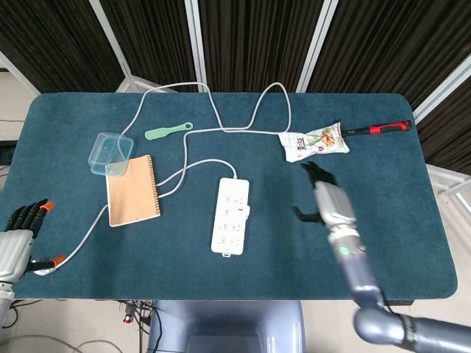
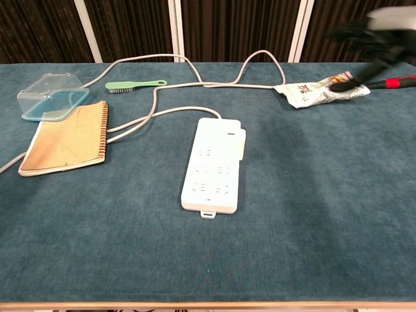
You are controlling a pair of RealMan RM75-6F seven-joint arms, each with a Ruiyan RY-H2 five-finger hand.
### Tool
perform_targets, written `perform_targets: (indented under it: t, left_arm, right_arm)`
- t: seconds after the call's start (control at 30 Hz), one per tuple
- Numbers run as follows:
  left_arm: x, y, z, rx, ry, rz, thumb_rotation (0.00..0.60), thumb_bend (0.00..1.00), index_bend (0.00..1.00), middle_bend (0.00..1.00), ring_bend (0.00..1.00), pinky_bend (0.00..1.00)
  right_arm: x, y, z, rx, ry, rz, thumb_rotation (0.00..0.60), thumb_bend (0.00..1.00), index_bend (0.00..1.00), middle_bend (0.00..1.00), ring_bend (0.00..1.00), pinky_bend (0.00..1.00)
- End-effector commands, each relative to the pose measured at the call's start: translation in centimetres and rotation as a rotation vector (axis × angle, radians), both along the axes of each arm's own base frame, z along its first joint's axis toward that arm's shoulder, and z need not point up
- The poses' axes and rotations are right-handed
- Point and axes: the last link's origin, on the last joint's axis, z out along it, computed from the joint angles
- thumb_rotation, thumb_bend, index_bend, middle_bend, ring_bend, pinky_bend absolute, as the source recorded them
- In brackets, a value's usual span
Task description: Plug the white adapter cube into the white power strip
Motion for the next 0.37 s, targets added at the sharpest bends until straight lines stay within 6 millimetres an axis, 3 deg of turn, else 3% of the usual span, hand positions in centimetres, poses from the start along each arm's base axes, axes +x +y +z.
perform_targets:
  t: [0.03, 0.23, 0.37]
  left_arm:
    - [-0.1, -0.1, -0.1, 0.003, 0.023, -0.003, 0.6, 0.0, 0.0, 0.0, 0.0, 0.0]
    - [-0.3, -0.3, -0.1, 0.005, 0.068, 0.002, 0.6, 0.0, 0.0, 0.0, 0.0, 0.0]
    - [-0.3, -0.3, -0.2, 0.001, 0.096, 0.002, 0.6, 0.0, 0.0, 0.0, 0.0, 0.0]
  right_arm:
    - [-7.0, 5.4, 3.9, -0.071, 0.353, 0.003, 0.6, 0.37, 0.0, 0.0, 0.0, 0.0]
    - [-13.3, 10.9, 7.5, -0.188, 0.485, -0.044, 0.6, 0.35, 0.0, 0.0, 0.0, 0.0]
    - [-15.4, 12.3, 8.6, -0.27, 0.501, -0.033, 0.6, 0.33, 0.0, 0.0, 0.0, 0.0]
